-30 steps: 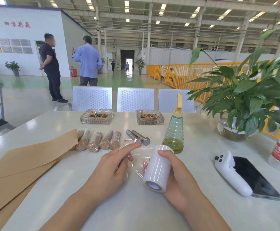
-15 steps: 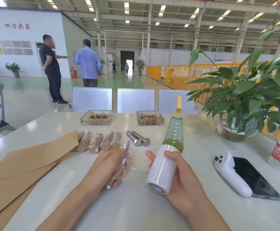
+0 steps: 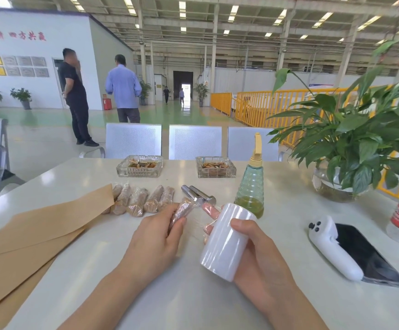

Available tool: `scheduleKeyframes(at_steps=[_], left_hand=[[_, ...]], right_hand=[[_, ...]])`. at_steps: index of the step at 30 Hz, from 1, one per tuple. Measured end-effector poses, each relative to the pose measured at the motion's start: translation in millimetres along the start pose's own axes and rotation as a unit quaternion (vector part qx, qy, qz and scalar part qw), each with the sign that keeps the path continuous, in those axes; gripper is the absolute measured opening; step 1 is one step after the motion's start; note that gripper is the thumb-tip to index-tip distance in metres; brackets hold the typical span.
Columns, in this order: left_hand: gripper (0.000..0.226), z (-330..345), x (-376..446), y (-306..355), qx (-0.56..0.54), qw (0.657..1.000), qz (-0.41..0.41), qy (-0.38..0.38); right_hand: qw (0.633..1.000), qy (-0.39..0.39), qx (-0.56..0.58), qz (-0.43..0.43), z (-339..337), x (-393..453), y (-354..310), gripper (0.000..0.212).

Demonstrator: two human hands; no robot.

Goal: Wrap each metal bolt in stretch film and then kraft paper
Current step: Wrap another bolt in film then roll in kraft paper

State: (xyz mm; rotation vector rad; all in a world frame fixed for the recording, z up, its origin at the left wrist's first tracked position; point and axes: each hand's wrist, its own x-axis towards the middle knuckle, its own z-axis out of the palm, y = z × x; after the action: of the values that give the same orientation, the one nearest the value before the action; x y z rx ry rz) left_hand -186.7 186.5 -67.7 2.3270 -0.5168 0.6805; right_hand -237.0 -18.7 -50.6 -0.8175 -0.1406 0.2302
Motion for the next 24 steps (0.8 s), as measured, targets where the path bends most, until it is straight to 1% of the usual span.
scheduleKeyframes(at_steps=[2, 3, 4, 5, 6, 7, 8, 10, 11, 14, 17, 19, 21, 23, 24], left_hand=[[0.020, 4, -1, -4, 0.001, 1.000, -0.021, -0.006], [0.023, 7, -1, -5, -0.032, 0.998, -0.050, -0.012], [0.029, 8, 1, -4, -0.089, 0.992, -0.092, -0.019], [0.034, 8, 2, -2, -0.168, 0.975, -0.142, -0.031], [0.038, 7, 3, 0, -0.239, 0.952, -0.187, -0.046], [0.037, 5, 4, 1, -0.287, 0.933, -0.209, -0.061], [0.035, 3, 4, 2, -0.296, 0.931, -0.201, -0.073], [0.029, -3, 4, 2, -0.274, 0.946, -0.149, -0.087], [0.029, -5, 3, 2, -0.277, 0.949, -0.126, -0.086], [0.025, -7, 2, 2, -0.311, 0.944, -0.097, -0.053], [0.020, -3, 2, 1, -0.335, 0.935, -0.102, -0.055], [0.016, -1, 1, -2, -0.335, 0.935, -0.093, -0.073], [0.013, 0, -1, -4, -0.325, 0.939, -0.077, -0.081], [0.014, 2, -1, -3, -0.316, 0.940, -0.088, -0.090], [0.017, 4, 2, -2, -0.314, 0.938, -0.112, -0.094]], right_hand=[[1.000, -0.003, -0.002, -0.006, 2, 0, 1, 0.053], [1.000, -0.004, -0.003, -0.007, 2, -1, 1, 0.053], [1.000, -0.001, -0.001, -0.006, 2, -1, 0, 0.057], [1.000, 0.004, 0.003, -0.004, 2, -1, 0, 0.063], [1.000, 0.006, 0.004, -0.003, 1, -2, 0, 0.069], [1.000, 0.005, 0.000, -0.003, 1, -2, -1, 0.073], [1.000, 0.001, -0.008, -0.005, 1, -3, -1, 0.075], [1.000, -0.011, -0.022, -0.013, 1, -4, -1, 0.077], [0.999, -0.015, -0.025, -0.016, 0, -4, -1, 0.076], [0.999, -0.018, -0.022, -0.024, -1, -4, -1, 0.079], [0.999, -0.025, -0.025, -0.032, 0, -5, 1, 0.079], [0.999, -0.037, -0.025, -0.030, 1, -5, 3, 0.074], [0.998, -0.030, -0.039, -0.033, 0, -4, 5, 0.065], [0.998, -0.033, -0.049, -0.037, 0, -3, 5, 0.056], [0.997, -0.036, -0.050, -0.037, 0, -3, 5, 0.054]])
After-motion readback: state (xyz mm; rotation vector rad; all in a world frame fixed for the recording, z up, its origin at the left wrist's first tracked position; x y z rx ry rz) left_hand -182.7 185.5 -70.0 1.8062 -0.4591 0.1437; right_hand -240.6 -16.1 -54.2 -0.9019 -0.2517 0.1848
